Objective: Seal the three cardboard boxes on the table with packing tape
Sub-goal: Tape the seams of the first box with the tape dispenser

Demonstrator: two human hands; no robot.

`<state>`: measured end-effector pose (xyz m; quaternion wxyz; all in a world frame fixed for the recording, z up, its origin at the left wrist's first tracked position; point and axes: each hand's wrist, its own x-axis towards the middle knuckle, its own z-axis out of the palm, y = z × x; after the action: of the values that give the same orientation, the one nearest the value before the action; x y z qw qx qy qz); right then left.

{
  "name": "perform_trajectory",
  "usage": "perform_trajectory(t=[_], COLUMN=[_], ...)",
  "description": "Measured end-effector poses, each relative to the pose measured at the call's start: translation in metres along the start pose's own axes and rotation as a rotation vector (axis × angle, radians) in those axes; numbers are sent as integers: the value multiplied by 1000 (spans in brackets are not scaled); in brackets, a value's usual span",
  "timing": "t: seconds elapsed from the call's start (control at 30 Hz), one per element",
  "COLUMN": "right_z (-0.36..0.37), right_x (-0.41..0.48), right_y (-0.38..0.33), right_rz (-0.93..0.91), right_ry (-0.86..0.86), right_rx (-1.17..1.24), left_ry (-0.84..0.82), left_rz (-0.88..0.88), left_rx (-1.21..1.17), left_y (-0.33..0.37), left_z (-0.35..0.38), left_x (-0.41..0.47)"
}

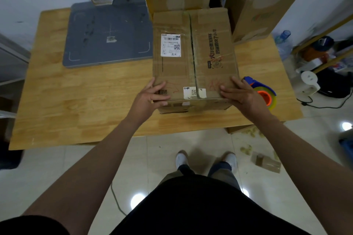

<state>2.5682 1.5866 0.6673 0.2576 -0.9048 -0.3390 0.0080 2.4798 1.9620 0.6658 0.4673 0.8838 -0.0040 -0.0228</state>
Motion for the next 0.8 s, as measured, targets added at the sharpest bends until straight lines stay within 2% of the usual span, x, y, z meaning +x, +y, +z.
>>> perform_trajectory(t=[0.1, 0.23, 0.43, 0.6, 0.67, 0.8], right_z=[-2, 2, 12, 11, 12, 13], right_x=[-14, -21, -19, -6, -1, 16], right_y=[5, -4, -29, -48, -51, -45], right_rz=[186, 323, 557, 801, 827, 841], right_ry=[132, 141, 212, 199, 167, 97], right_rx=[167, 332, 446, 516, 539, 419], left_ry=[78, 90, 120, 188, 177, 209], left_rz=[-73, -114, -169, -430, -523, -654], left_rx=[-79, -194, 24, -122, -195, -241], left_y=[-1, 8, 20, 34, 44, 51], left_z=[-8, -7, 14, 42, 46, 43], left_x=[-12, -19, -25, -17, -6, 15])
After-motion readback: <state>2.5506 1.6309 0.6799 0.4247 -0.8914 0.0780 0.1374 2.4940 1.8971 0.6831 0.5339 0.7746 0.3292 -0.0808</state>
